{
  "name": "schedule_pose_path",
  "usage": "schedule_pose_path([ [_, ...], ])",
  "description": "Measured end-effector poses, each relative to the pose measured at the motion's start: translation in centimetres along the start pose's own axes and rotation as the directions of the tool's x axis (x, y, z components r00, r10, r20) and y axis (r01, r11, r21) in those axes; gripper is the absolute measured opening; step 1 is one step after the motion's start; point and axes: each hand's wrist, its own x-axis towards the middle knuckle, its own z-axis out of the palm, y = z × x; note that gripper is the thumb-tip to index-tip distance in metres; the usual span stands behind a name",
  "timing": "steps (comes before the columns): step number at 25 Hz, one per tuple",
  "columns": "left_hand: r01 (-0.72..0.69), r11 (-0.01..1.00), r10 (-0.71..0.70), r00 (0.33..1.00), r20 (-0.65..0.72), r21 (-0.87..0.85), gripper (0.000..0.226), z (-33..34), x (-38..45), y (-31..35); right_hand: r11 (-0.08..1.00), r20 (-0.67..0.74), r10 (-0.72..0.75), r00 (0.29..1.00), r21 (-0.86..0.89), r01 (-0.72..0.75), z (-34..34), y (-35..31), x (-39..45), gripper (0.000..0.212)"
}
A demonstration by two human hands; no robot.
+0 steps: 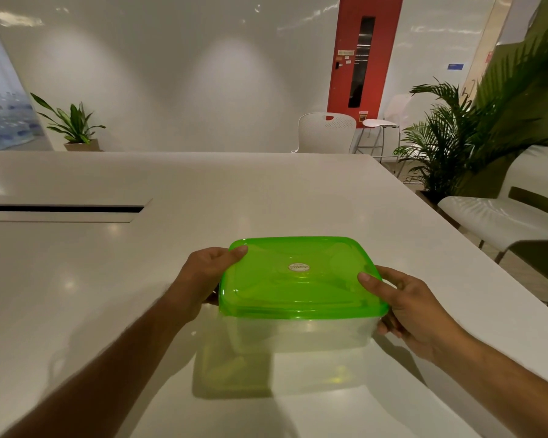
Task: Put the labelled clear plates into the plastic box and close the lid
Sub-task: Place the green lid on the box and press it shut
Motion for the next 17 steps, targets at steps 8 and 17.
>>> schedule_pose_path([
  [8,-0.017,0.986,-0.03,0.961,0.276,0.164,0.085,-2.4,-3.8,0.2,0.998,-0.045,-0.009,0.999,0.069,0.012,0.2,0.9,0.6,0.051],
  [17,0.05,0.996,-0.076,0.901,0.428,0.073,0.115,-2.8,-3.6,0.7,0.992,-0.077,0.001,0.997,0.122,0.008,0.8,0.6,0.3,0.036],
])
